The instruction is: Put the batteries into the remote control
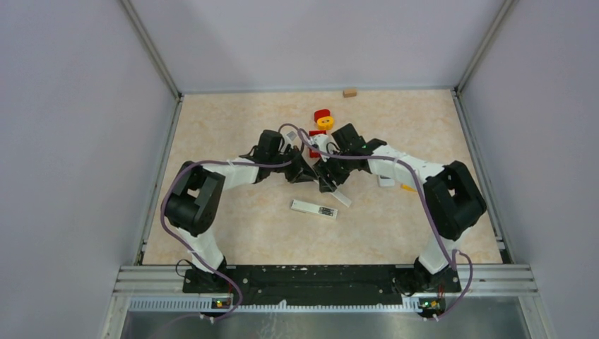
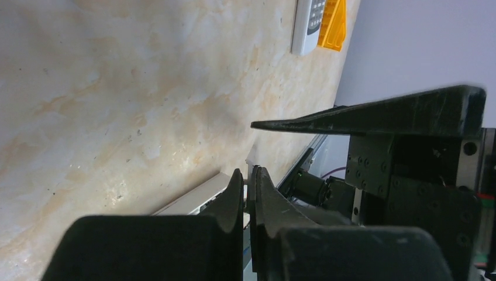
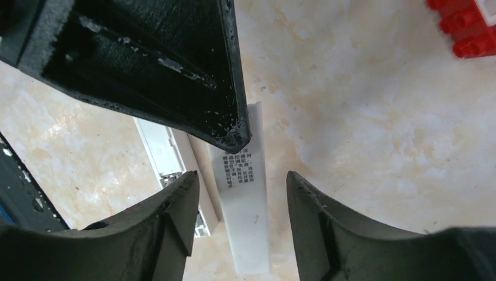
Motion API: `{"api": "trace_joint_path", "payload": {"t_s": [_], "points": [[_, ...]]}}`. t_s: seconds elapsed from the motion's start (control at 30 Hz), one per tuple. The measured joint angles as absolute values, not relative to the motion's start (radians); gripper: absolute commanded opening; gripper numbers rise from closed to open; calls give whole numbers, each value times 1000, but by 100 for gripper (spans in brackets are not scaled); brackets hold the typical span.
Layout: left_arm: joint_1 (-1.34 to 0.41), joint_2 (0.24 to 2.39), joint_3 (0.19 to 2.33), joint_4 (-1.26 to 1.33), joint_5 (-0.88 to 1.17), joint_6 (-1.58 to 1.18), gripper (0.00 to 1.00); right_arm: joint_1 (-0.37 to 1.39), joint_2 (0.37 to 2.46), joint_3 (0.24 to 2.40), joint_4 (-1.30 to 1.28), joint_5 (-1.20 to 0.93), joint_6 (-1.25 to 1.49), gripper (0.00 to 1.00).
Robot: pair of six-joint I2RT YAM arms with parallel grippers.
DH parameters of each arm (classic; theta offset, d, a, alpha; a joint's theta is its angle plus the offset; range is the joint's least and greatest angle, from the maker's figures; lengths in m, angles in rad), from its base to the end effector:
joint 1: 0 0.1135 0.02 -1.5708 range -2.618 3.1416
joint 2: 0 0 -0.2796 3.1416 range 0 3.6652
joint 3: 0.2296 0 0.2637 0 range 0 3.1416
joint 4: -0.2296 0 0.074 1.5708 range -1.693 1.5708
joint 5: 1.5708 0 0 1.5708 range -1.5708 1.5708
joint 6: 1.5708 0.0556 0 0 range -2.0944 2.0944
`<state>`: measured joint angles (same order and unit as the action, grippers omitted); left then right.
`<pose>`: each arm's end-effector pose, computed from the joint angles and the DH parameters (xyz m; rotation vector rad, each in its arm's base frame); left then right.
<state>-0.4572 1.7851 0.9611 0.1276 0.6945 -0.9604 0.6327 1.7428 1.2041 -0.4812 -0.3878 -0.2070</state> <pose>0.3320 -0.2030 0.1642 -0.2142 2.5426 -1.4566 0.2978 0.2445 0.2018 -1.1958 2.3236 0.6566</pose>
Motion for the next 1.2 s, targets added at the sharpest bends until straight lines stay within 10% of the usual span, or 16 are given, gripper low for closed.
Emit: {"api": "trace_joint_path", "payload": {"t_s": [0.2, 0.67, 1.2], "points": [[-443, 1729, 960, 105, 699, -940, 0, 624, 1612, 1144, -457, -389, -105, 83], [-342, 1443, 946, 167, 722, -1063, 0, 467, 1029, 542, 228, -295, 920, 78], [-303, 1352, 907, 302, 774, -1240, 0, 466, 1067, 505, 630, -381, 1265, 0]]}}
